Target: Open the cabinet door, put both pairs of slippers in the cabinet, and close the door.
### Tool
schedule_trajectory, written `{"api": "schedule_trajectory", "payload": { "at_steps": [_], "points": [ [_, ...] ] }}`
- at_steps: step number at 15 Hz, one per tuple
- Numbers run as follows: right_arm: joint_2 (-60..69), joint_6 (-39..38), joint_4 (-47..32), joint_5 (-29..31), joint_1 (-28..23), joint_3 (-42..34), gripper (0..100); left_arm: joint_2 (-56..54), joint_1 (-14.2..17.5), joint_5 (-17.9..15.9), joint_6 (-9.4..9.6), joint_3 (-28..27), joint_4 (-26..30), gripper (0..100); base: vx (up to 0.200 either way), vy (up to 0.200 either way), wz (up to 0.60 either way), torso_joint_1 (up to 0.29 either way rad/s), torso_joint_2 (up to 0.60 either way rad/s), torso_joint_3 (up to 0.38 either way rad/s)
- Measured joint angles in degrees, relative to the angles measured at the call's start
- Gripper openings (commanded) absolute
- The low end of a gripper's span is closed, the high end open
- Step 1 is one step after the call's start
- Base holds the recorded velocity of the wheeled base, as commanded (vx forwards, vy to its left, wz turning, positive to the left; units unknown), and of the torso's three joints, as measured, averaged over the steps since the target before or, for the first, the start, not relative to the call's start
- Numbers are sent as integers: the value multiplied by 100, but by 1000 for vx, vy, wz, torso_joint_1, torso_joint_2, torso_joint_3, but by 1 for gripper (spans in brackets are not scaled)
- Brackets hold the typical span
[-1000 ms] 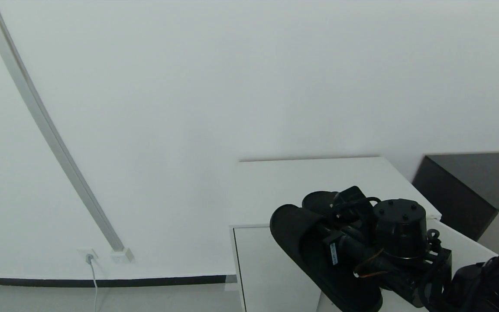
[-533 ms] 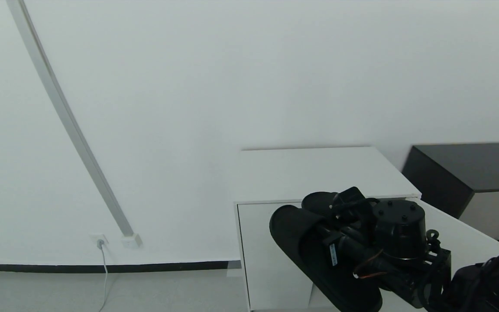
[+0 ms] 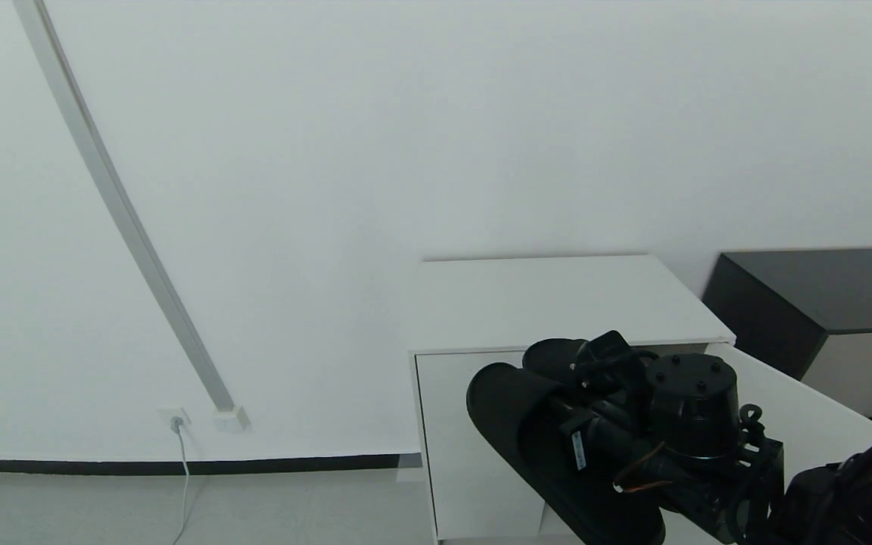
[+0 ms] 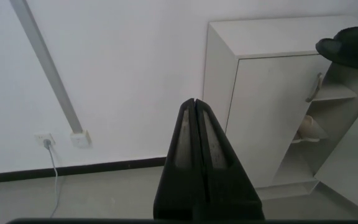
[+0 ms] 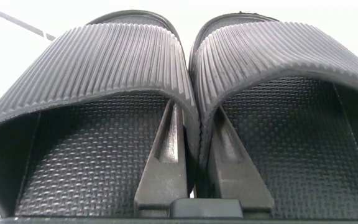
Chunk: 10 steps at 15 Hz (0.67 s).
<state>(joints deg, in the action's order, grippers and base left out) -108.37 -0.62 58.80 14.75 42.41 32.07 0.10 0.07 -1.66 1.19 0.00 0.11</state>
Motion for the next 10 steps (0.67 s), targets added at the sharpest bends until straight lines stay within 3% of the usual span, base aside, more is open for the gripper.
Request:
{"api": "schedule_trajectory", "payload": {
  "at_steps": [10],
  "points": [
    [-34, 0, 18, 0, 20, -27, 0, 0, 0, 0, -5, 0, -1, 0, 0, -200, 0, 1, 1, 2]
  ]
}}
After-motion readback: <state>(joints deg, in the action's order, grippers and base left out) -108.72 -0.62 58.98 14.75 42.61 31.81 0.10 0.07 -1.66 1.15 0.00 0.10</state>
